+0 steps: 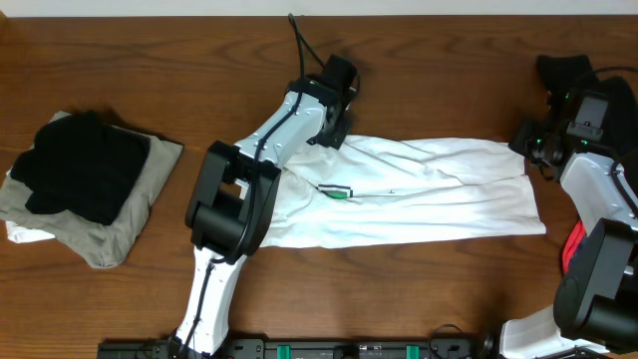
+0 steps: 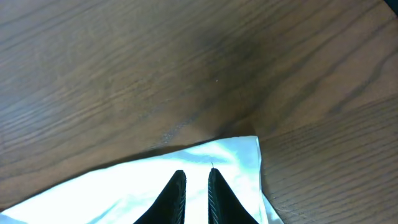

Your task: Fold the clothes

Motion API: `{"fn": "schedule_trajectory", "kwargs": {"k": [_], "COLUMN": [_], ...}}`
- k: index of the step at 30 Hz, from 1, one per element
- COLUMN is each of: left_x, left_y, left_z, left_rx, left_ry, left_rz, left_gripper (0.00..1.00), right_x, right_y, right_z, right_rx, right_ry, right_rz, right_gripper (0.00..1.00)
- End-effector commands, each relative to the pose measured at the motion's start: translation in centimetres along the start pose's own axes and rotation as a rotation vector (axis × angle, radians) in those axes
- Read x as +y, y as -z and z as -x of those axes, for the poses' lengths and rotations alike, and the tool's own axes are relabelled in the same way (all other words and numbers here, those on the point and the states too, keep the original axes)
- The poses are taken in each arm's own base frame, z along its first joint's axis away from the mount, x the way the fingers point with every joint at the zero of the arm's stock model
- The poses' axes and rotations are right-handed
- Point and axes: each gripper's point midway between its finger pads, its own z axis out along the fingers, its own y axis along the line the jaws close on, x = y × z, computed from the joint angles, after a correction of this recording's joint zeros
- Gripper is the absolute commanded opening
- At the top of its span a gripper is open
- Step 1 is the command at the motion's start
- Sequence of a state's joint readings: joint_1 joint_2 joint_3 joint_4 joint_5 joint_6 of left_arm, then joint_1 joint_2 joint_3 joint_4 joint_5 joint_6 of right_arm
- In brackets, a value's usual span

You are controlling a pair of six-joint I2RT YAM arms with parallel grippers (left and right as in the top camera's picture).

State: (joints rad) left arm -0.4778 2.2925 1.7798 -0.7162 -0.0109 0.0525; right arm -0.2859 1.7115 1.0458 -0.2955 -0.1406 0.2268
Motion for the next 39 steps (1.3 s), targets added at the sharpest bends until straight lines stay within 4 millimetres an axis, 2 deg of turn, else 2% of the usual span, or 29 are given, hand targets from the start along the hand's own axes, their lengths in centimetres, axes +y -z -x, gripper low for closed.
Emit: {"fn": "schedule_trajectory", "kwargs": {"k": [1,7,9,12,17,27,30,34,39], "left_x": [2.2,2.8,2.9,2.5,2.3,2.0,2.0,2.0,2.0], "left_y": [2.9,11.2,12.5,12.6,11.3,11.2,11.2,11.2,11.2], "left_z": [1.0,3.6,3.8,2.9,1.1,0.5,0.5,0.5,0.5], "left_rx": [-0.044,-0.213,-0.236,-0.204,-0.135,-0.109,-0.108,-0.108,-0.108], "left_ry": [0.013,0.102,0.135,0.151,0.161,0.157,0.157,0.157,0.157], "left_rz": [0.095,0.091,0.085,0.062,0.063,0.05,0.046,0.046,0.046], "left_gripper": [0.06,0.06,0.06,0.06,0.06,0.06,0.06,0.06,0.06], "right_x": [0.0,-0.1,-0.1,-0.2,-0.5,-0.6,-0.8,-1.2,-0.2], "right_y": [0.8,0.8,0.8,0.8,0.8,0.6,-0.1,-2.2,-4.4], "right_z": [0.6,0.6,0.6,0.3,-0.1,-0.2,-0.7,-2.6,-4.6], "right_rx": [-0.024,-0.024,-0.024,-0.01,0.004,0.007,0.027,0.097,0.167], "right_ry": [0.001,0.0,0.0,-0.001,0.022,0.022,0.021,0.012,-0.003], "right_rz": [-0.007,-0.01,-0.01,-0.013,-0.032,-0.036,-0.039,-0.037,0.05], "right_gripper": [0.12,0.12,0.12,0.13,0.13,0.14,0.14,0.15,0.2]}}
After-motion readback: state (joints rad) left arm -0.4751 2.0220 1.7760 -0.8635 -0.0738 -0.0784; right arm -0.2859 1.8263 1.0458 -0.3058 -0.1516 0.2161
